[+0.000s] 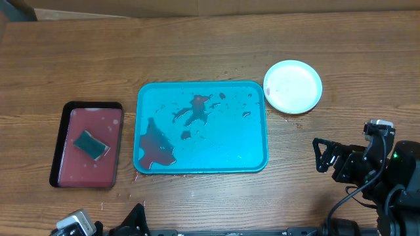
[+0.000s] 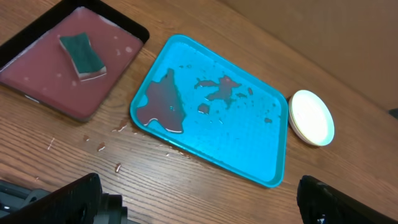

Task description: Clean dirty plates on tray and stack at the side

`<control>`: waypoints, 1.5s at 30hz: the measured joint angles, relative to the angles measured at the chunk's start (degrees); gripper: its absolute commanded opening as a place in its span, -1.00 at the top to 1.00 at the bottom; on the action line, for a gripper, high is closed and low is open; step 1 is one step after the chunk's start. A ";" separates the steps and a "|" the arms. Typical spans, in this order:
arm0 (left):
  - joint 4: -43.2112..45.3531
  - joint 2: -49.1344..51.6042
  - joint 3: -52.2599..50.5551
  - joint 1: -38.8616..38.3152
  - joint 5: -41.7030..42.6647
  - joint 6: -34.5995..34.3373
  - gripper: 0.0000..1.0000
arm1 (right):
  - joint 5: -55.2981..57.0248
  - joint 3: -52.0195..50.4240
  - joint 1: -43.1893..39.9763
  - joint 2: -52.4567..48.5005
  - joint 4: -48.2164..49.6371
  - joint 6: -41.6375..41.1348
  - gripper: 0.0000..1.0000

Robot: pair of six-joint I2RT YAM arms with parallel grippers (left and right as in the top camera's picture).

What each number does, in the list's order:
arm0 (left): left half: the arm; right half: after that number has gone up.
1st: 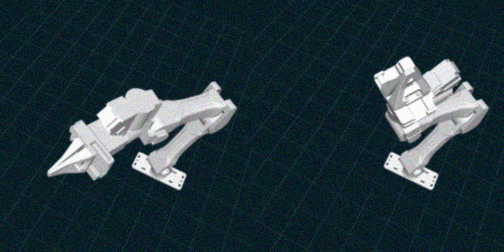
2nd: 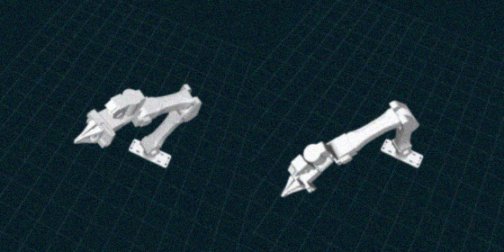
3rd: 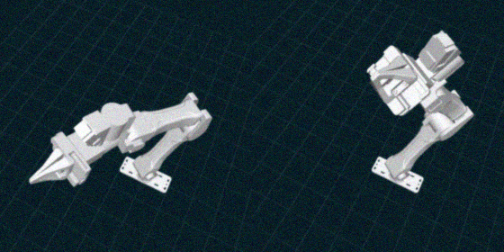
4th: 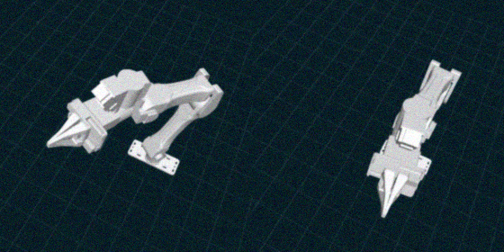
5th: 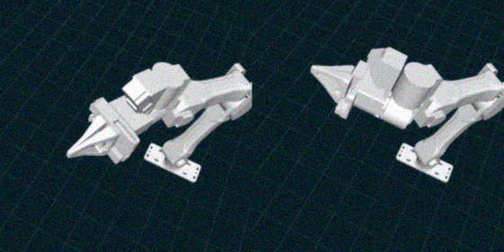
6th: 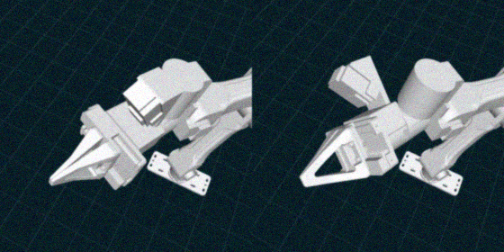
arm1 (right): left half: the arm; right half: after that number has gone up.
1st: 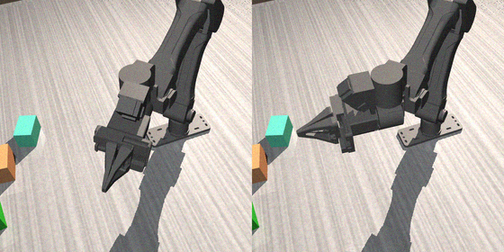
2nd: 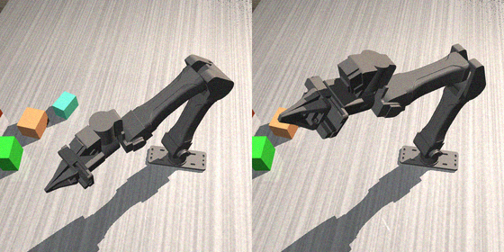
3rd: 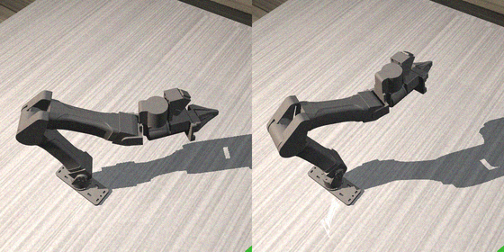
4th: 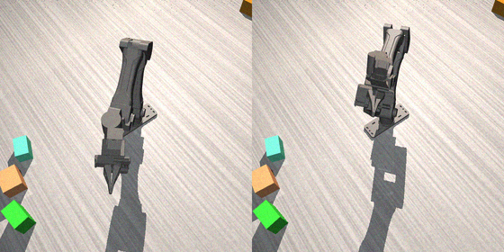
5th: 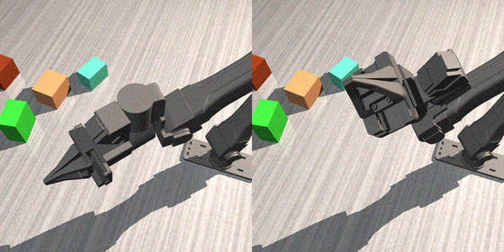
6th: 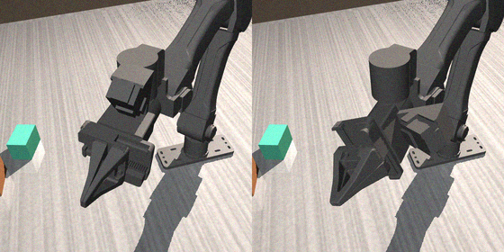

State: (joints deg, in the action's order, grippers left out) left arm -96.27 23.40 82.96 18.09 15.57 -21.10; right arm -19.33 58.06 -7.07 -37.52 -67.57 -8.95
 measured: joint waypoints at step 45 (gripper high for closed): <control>0.02 0.00 -0.55 0.00 -0.50 -0.22 -0.99 | 8.00 -49.92 8.98 32.89 59.39 -0.02 -1.00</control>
State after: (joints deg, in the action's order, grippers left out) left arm -96.25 23.40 82.41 18.09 15.07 -21.32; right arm -11.33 8.14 1.91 -4.62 -8.19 -8.97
